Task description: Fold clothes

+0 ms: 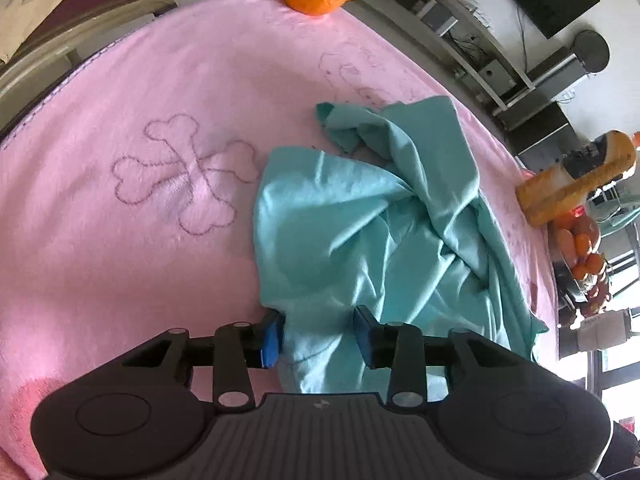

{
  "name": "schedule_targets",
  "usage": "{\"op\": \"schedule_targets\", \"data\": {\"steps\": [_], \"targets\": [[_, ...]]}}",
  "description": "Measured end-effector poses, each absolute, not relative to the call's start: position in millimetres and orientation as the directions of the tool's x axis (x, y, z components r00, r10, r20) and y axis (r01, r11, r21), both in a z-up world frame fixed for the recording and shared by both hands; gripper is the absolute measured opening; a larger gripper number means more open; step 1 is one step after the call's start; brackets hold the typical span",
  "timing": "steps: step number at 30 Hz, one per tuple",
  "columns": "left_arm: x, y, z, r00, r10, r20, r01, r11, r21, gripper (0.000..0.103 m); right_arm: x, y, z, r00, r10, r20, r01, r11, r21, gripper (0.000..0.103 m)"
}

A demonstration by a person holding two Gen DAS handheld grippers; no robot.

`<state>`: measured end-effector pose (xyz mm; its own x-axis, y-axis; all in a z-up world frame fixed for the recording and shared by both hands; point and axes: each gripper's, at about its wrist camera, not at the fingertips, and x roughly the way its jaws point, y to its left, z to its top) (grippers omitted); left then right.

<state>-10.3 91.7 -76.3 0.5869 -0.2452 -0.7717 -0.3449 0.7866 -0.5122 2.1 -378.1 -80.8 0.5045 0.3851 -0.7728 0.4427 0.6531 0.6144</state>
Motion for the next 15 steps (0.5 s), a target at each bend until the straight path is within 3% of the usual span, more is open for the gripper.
{"op": "schedule_targets", "data": {"steps": [5, 9, 11, 15], "targets": [[-7, 95, -86, 0.559, -0.392, -0.731, -0.336, 0.699, -0.631, 0.022, -5, -391, -84, 0.528, 0.402, -0.749, 0.453, 0.612, 0.648, 0.048], [-8, 87, -81, 0.558, -0.344, -0.755, -0.327, 0.745, -0.581, 0.016, -13, -400, -96, 0.535, 0.445, -0.718, 0.474, 0.546, 0.691, 0.043], [-9, 85, -79, 0.567, -0.317, -0.760, -0.331, 0.758, -0.562, 0.002, -11, -399, -98, 0.551, 0.450, -0.703, 0.464, 0.535, 0.706, 0.040], [-19, 86, -65, 0.623, -0.281, -0.730, -0.317, 0.762, -0.564, 0.001, -8, -395, -102, 0.588, 0.484, -0.648, 0.434, 0.488, 0.758, 0.038]]}}
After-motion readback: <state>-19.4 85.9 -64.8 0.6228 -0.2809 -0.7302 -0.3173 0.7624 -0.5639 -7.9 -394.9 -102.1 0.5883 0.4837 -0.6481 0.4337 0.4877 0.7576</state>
